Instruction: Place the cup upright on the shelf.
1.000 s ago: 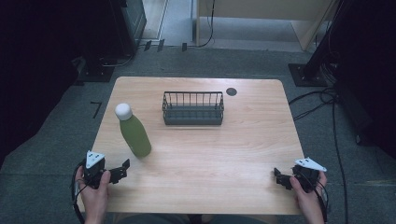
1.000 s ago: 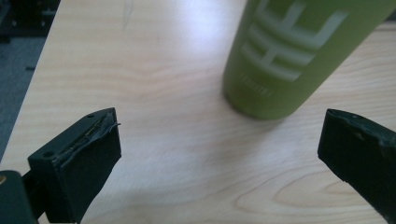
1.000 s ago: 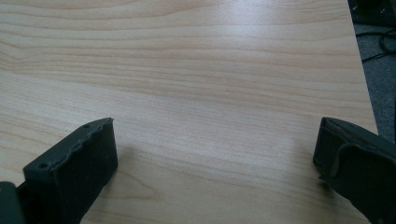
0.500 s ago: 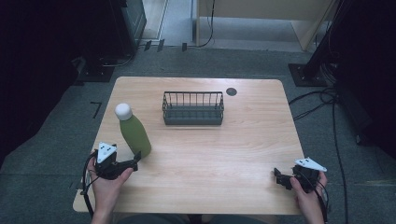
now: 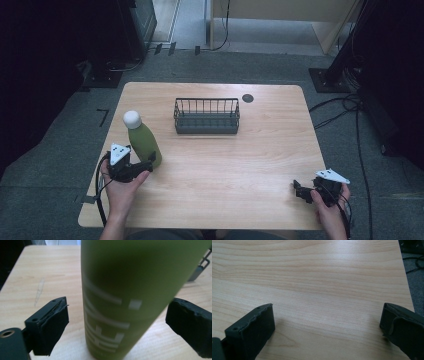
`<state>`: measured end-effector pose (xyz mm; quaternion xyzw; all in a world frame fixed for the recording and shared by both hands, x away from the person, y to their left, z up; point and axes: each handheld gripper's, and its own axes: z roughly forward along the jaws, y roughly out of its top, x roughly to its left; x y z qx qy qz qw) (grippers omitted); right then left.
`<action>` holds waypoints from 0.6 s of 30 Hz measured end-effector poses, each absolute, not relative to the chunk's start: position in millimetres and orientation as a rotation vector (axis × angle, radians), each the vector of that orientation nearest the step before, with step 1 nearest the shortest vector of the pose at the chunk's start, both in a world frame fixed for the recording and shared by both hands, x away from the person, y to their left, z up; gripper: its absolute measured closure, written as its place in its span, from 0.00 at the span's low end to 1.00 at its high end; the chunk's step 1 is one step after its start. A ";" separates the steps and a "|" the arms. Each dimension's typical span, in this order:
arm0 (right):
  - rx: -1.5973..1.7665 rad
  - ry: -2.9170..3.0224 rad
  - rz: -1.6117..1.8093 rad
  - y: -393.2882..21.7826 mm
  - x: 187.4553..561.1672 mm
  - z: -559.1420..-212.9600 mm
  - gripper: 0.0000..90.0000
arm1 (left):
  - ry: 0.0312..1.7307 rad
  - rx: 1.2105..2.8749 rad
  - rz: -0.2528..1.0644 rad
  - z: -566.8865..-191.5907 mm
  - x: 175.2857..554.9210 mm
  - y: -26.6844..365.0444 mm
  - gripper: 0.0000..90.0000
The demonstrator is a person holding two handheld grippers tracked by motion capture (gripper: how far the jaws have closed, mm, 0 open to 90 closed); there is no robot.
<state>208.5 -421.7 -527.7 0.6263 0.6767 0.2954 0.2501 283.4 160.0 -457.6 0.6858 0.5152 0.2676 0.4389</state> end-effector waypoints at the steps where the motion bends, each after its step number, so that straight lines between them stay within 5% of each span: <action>1: 1.705 1.843 0.805 -421.7 208.5 -527.7 0.00 | 1.279 1.702 0.669 -456.9 284.7 159.3 0.07; 18: 1.699 1.847 0.809 -422.3 208.0 -527.8 0.00 | 1.249 1.654 0.710 -448.2 294.6 149.6 0.16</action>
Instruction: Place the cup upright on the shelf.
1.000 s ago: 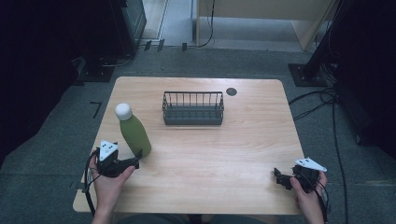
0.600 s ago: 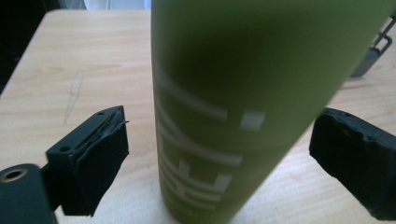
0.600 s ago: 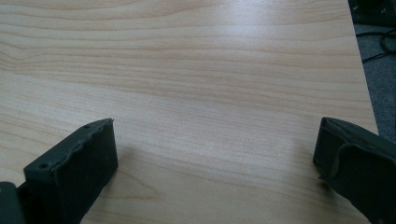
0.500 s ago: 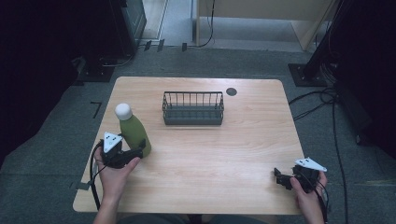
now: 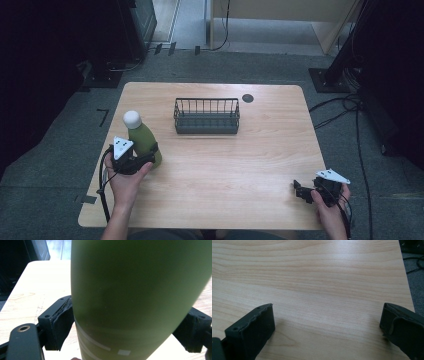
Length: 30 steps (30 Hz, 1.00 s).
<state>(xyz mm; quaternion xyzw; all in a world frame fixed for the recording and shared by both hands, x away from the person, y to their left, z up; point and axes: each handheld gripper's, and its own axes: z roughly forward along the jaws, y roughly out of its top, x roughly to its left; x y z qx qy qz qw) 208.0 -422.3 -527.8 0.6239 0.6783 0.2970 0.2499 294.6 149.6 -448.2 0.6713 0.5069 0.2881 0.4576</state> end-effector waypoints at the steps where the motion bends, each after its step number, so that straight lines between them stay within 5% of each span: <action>1: 1.699 1.848 0.807 -422.1 207.9 -527.8 0.00 | 1.246 1.654 0.710 -448.1 294.7 149.8 0.17; 30: 1.699 1.849 0.807 -422.1 207.8 -527.8 0.00 | 1.132 1.630 0.765 -426.3 293.4 130.6 0.24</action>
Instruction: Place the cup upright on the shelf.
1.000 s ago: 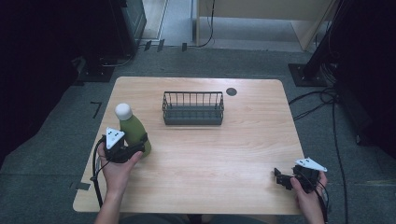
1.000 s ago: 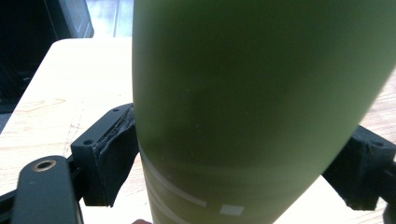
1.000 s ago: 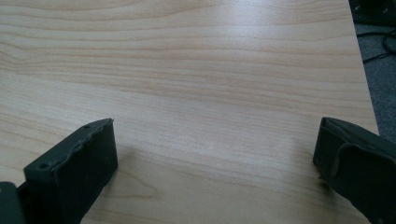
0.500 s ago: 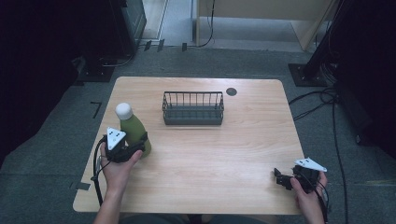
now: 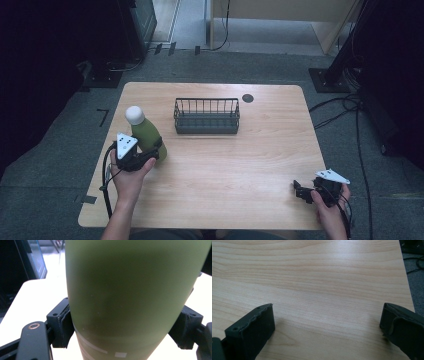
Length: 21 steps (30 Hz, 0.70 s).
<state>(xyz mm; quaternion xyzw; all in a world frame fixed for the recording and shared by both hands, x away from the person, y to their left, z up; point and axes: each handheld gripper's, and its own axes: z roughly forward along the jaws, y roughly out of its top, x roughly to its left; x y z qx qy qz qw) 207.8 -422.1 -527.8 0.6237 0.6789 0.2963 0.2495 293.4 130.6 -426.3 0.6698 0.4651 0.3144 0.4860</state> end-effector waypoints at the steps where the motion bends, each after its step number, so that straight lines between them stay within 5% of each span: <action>1: 1.698 1.848 0.808 -422.1 207.9 -527.8 0.00 | 1.122 1.624 0.763 -423.3 293.6 128.5 0.24; 21: 1.702 1.847 0.815 -422.4 207.7 -527.6 0.00 | 1.028 1.566 0.764 -384.0 307.7 102.0 0.24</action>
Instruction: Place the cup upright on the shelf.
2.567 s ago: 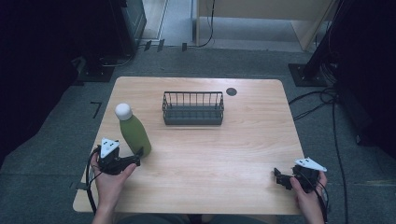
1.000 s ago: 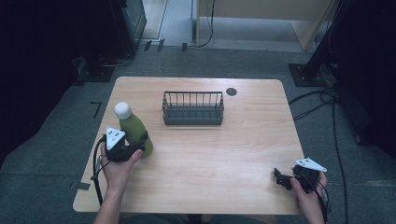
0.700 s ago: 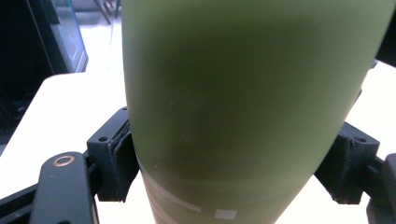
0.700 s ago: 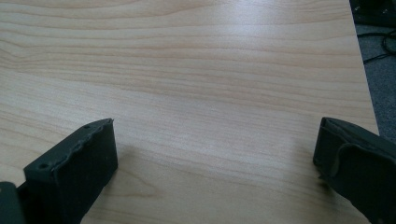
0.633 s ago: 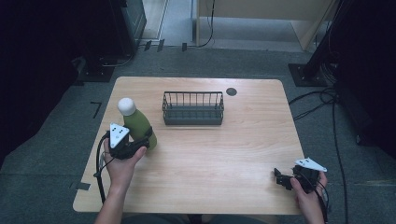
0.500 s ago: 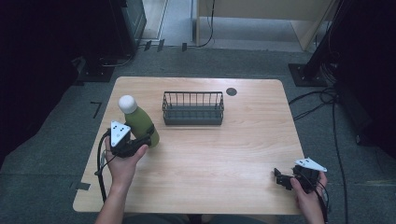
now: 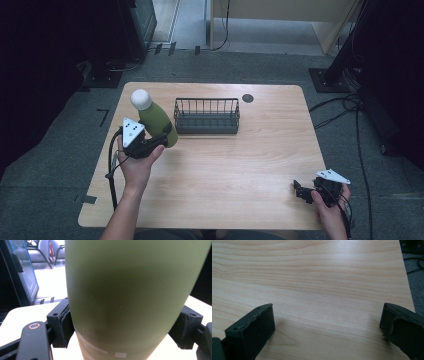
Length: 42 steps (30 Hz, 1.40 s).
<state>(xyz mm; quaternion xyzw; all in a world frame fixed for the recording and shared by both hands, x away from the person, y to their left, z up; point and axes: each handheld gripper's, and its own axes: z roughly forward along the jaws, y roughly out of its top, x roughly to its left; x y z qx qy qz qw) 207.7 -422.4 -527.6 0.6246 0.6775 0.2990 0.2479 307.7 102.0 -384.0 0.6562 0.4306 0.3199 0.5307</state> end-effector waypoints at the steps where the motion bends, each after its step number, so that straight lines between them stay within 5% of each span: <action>1: 1.702 1.847 0.814 -422.4 207.7 -527.7 0.00 | 1.025 1.562 0.763 -382.8 308.8 100.6 0.24; 42: 1.697 1.845 0.809 -422.0 207.5 -527.7 0.00 | 1.003 1.523 0.779 -354.1 388.9 48.2 0.24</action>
